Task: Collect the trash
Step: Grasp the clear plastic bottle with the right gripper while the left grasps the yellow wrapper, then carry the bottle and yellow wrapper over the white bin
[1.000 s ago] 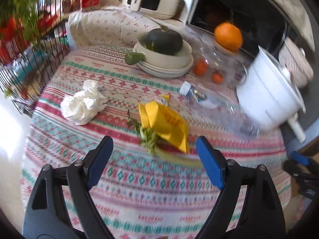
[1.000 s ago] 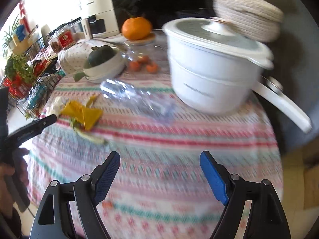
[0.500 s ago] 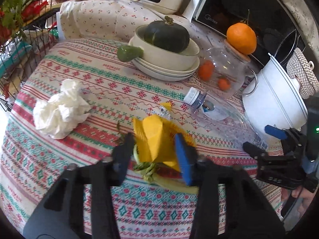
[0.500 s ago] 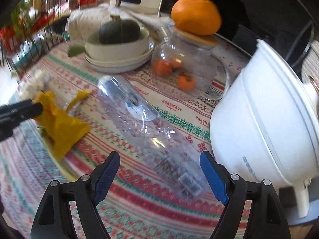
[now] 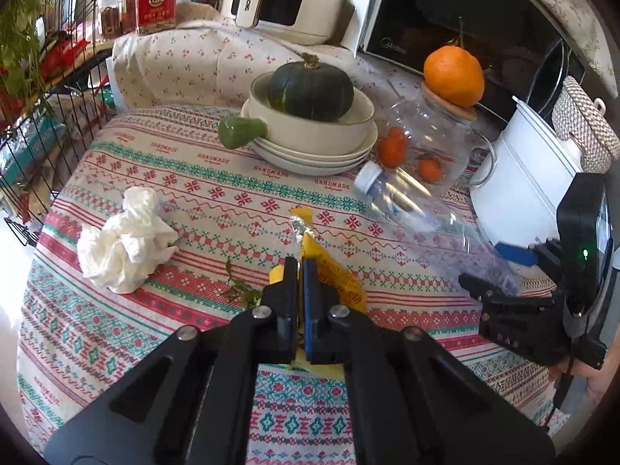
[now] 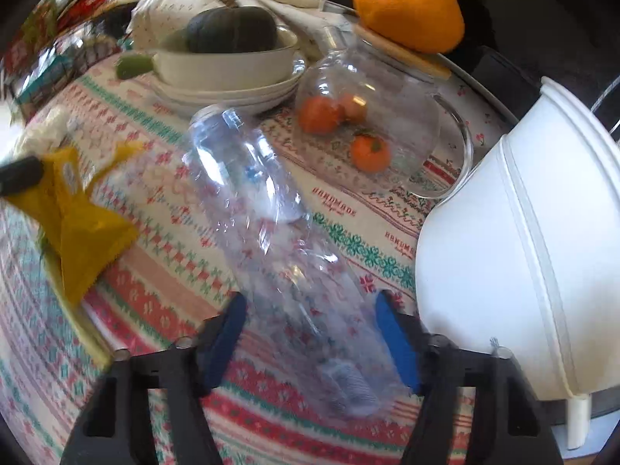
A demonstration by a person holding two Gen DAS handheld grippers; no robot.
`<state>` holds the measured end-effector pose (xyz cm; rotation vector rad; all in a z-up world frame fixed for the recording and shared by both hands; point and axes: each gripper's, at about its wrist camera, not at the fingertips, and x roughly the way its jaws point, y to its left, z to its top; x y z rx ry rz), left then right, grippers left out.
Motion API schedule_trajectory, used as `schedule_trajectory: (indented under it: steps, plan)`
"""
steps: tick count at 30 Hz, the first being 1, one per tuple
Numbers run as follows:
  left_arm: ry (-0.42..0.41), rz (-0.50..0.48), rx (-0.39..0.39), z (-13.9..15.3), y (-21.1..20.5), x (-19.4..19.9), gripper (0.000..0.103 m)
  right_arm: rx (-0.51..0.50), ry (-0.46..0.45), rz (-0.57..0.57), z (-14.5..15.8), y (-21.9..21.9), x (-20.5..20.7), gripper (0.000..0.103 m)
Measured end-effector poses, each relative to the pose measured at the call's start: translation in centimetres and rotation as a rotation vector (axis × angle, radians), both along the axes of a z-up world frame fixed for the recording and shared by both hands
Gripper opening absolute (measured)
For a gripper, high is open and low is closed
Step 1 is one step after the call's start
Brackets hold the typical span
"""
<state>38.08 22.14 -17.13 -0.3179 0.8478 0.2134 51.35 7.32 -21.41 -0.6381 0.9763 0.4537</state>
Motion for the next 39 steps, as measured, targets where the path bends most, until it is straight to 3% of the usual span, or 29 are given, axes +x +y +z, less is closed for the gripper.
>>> schedule_trajectory:
  steps: [5,12,25,39]
  plan:
    - [-0.004,-0.021,0.029,1.4,-1.1,-1.5,0.003,0.003,0.088,0.028,0.6,-0.6,-2.8,0.055]
    - [-0.050,-0.071,0.122,4.3,-4.0,-4.3,0.002,0.076,0.157,-0.035,2.7,-3.7,-8.6,0.053]
    - [-0.162,-0.197,0.227,10.5,-11.3,-11.5,0.002,0.221,0.126,-0.181,9.3,-12.7,-17.0,0.052]
    - [-0.265,-0.346,0.217,13.3,-18.3,-19.7,0.002,0.363,0.077,-0.331,12.7,-22.2,-27.3,0.052]
